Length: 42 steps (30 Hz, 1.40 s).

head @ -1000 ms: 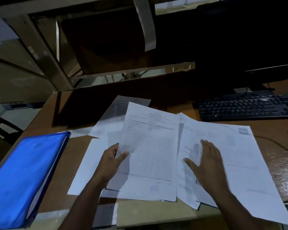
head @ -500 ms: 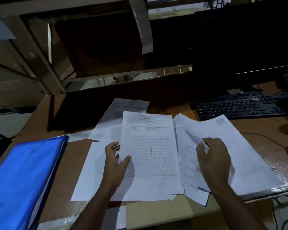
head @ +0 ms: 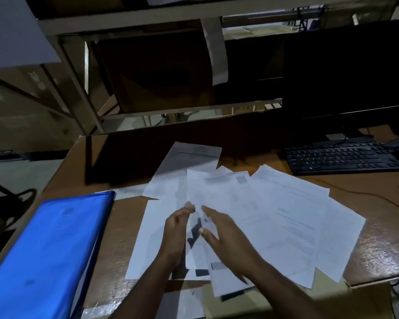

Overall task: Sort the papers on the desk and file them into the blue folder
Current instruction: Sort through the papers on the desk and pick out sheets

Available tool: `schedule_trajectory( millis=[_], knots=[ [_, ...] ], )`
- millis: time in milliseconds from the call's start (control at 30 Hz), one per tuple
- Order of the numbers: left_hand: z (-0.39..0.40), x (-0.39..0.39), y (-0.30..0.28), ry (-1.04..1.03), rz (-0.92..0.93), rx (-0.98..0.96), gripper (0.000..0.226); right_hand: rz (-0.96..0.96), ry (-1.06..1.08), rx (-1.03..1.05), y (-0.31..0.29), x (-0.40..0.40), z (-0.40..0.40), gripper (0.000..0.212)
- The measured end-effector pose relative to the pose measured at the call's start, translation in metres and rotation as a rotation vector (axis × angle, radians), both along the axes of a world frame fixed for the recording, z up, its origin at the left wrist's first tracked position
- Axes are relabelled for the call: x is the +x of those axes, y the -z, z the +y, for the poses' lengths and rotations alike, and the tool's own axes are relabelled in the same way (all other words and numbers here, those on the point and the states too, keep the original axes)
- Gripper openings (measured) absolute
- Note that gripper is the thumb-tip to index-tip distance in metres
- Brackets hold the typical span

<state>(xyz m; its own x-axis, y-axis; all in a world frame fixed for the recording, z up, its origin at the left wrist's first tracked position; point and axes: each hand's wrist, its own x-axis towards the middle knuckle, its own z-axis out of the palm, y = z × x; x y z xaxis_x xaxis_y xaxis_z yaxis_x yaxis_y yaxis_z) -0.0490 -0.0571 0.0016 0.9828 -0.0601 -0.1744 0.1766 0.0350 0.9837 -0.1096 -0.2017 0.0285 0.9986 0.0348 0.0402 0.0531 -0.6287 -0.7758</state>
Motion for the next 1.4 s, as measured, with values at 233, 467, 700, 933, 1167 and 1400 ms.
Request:
schedule_trajectory(
  millis=[233, 467, 700, 933, 1167, 1400],
  knots=[
    [0.005, 0.009, 0.016, 0.013, -0.098, 0.188, 0.016, -0.126, 0.118, -0.005, 0.017, -0.005, -0.03, 0.042],
    [0.012, 0.008, 0.012, -0.011, 0.003, -0.043, 0.036, -0.068, 0.545, 0.018, -0.001, -0.002, -0.079, 0.064],
    [0.01, 0.006, 0.01, 0.119, -0.004, 0.008, 0.041, -0.009, 0.522, 0.305, 0.001, -0.002, -0.076, 0.045],
    [0.015, 0.013, 0.019, 0.075, -0.029, 0.08, 0.042, 0.063, 0.729, -0.447, 0.018, -0.017, -0.124, 0.081],
    [0.011, 0.012, 0.024, -0.003, -0.089, 0.163, 0.046, 0.098, 0.701, -0.492, 0.031, -0.025, -0.124, 0.092],
    [0.005, 0.008, 0.019, -0.056, -0.118, 0.151, 0.079, -0.175, 0.858, -0.409, 0.014, -0.027, -0.129, 0.037]
  ],
)
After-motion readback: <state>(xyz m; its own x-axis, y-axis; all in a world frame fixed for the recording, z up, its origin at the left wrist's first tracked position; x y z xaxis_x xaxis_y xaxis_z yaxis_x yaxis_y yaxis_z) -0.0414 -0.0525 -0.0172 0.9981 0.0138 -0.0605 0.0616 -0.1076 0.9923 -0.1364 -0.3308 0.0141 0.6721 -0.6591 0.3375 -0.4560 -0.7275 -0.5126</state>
